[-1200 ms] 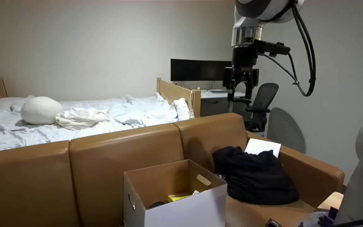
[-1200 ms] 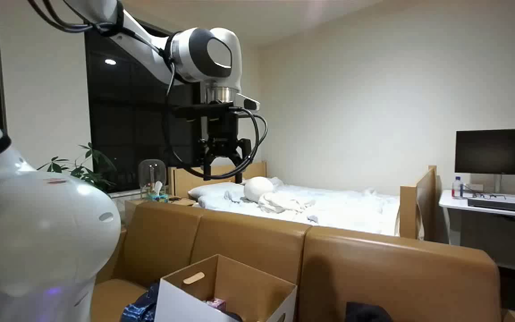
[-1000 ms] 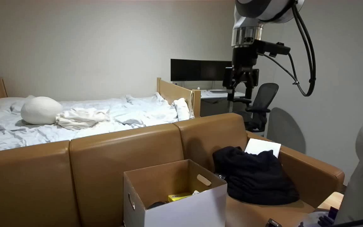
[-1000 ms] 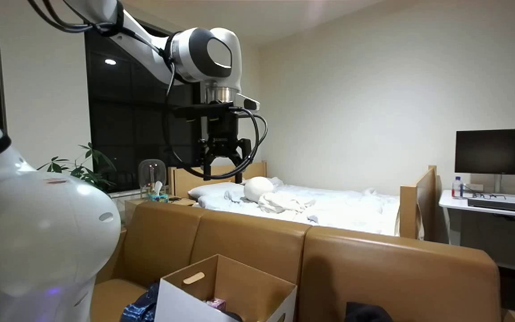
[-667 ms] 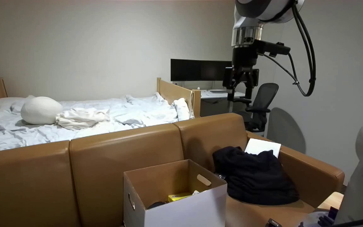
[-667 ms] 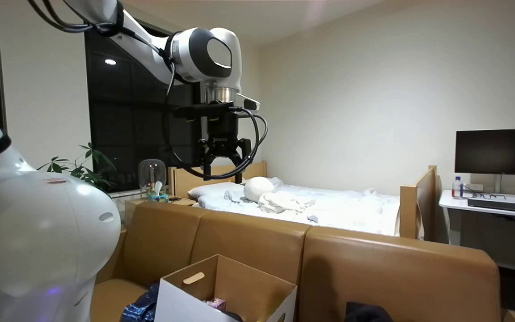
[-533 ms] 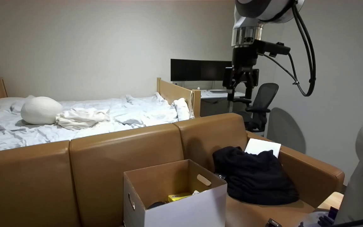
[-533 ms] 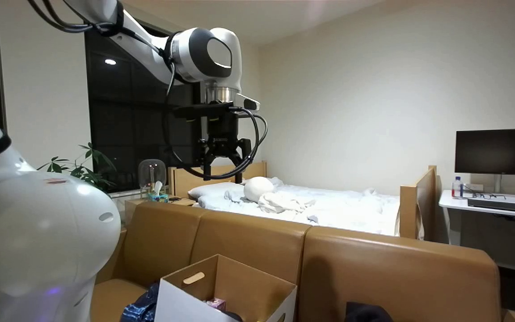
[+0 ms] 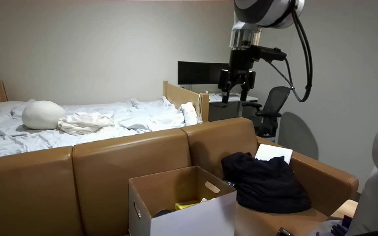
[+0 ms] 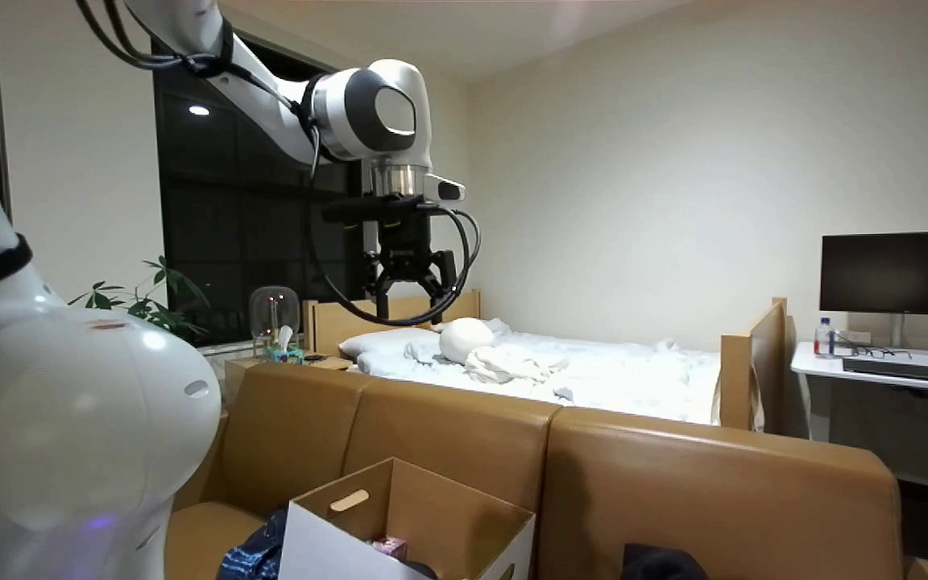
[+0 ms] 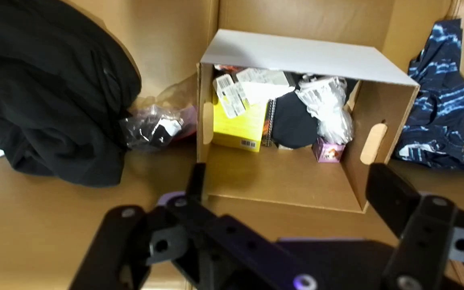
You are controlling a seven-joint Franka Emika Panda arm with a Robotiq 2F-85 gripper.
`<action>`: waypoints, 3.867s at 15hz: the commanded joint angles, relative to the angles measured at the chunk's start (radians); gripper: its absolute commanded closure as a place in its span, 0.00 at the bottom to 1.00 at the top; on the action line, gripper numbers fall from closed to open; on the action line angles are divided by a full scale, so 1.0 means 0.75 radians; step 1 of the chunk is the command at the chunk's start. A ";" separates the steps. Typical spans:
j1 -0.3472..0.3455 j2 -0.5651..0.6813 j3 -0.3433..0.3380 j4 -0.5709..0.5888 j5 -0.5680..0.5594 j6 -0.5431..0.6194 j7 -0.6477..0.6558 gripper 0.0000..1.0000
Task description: Take the umbrella and the jacket out of the box
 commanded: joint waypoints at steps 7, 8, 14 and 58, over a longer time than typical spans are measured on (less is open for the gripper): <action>0.093 0.829 -0.023 0.369 0.343 0.203 -0.170 0.00; 0.081 0.913 -0.010 0.401 0.393 0.194 -0.202 0.00; 0.036 1.108 0.033 0.456 0.437 0.183 -0.225 0.00; 0.098 2.293 0.216 1.541 0.250 0.037 -0.229 0.00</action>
